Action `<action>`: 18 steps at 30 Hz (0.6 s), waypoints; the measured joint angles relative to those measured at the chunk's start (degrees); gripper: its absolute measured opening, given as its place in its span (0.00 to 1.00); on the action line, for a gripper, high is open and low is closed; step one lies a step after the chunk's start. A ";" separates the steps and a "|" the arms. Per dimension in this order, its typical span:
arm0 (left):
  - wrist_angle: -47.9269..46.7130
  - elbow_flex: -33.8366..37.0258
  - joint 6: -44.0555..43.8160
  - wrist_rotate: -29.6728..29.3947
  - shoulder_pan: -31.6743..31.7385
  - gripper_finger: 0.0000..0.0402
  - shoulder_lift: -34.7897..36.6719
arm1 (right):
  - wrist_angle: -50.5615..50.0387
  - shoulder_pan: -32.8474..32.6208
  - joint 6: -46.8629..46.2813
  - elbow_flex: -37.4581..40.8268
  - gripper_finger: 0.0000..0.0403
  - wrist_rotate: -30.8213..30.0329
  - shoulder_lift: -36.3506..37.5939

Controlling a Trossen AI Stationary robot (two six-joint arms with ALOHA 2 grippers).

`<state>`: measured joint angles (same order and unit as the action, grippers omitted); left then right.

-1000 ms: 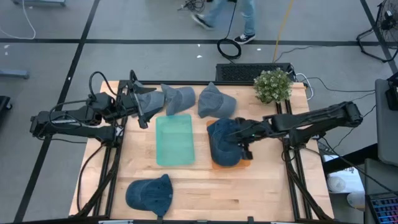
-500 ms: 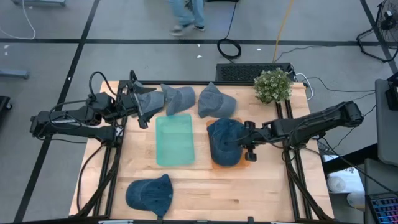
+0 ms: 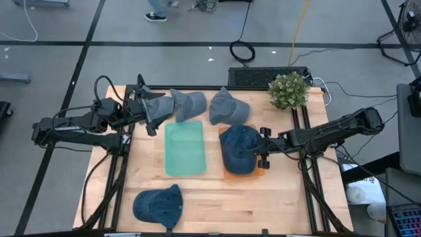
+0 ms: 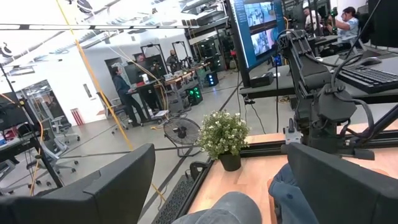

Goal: Pick & Place hat
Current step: Put the right blue cap into the orange bin, then put the blue cap into the orange bin

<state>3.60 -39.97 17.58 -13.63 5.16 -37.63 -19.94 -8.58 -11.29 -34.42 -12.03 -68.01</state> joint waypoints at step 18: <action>-0.01 0.00 0.00 0.00 0.00 0.94 0.00 | 1.47 -0.17 1.62 -0.78 0.00 0.20 13.53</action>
<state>3.59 -39.97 17.58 -13.63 5.16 -37.63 -18.47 -8.75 -9.66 -35.20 -11.82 -54.48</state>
